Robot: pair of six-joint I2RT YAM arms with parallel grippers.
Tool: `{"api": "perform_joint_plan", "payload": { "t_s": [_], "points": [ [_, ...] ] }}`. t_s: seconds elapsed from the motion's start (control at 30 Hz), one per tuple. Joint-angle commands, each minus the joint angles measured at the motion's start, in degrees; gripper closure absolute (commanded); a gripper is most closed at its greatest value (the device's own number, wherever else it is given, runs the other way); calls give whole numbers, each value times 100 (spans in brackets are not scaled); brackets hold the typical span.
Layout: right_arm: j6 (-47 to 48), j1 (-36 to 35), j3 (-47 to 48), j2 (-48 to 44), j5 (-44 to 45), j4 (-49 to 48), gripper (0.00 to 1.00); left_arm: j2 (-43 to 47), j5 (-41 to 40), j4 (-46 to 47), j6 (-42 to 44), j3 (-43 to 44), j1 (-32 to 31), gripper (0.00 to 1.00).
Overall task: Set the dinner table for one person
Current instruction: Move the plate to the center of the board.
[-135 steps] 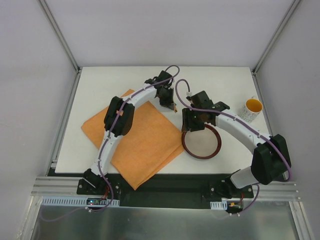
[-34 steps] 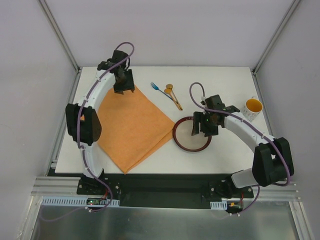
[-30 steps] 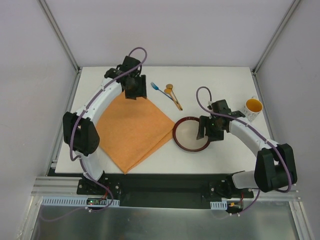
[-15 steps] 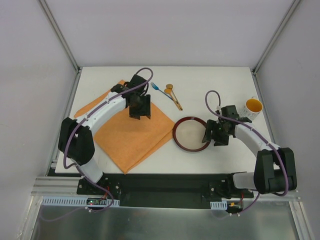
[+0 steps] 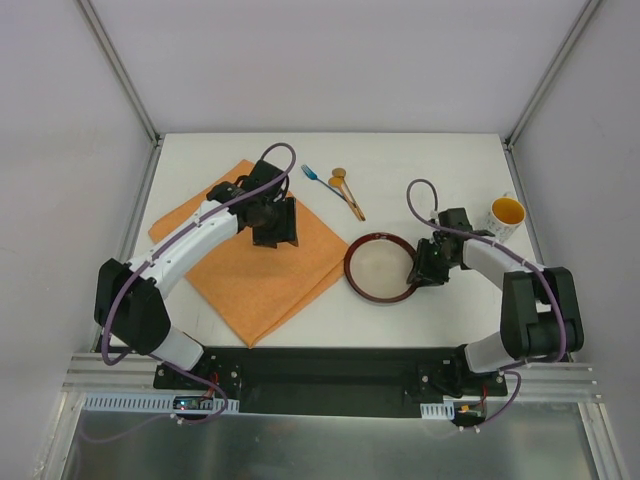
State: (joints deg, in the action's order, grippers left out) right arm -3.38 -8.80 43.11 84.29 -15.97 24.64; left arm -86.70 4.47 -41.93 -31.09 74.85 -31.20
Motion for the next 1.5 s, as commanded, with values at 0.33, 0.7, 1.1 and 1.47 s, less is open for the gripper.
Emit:
{"api": "perform_joint_plan", "payload": {
  "t_s": [0.33, 0.7, 1.1, 1.47],
  "points": [
    [-155, 18, 864, 421, 303, -188, 99, 180, 80, -61, -72, -58, -53, 46],
    [-163, 106, 2043, 826, 1526, 612, 99, 241, 107, -61, -11, -251, -53, 46],
    [-102, 440, 2869, 1177, 1861, 928, 99, 390, -69, -105, 173, -401, -44, 46],
    [-322, 458, 2202, 756, 1561, 963, 99, -49, 18, -87, 156, -401, -26, 46]
  ]
}}
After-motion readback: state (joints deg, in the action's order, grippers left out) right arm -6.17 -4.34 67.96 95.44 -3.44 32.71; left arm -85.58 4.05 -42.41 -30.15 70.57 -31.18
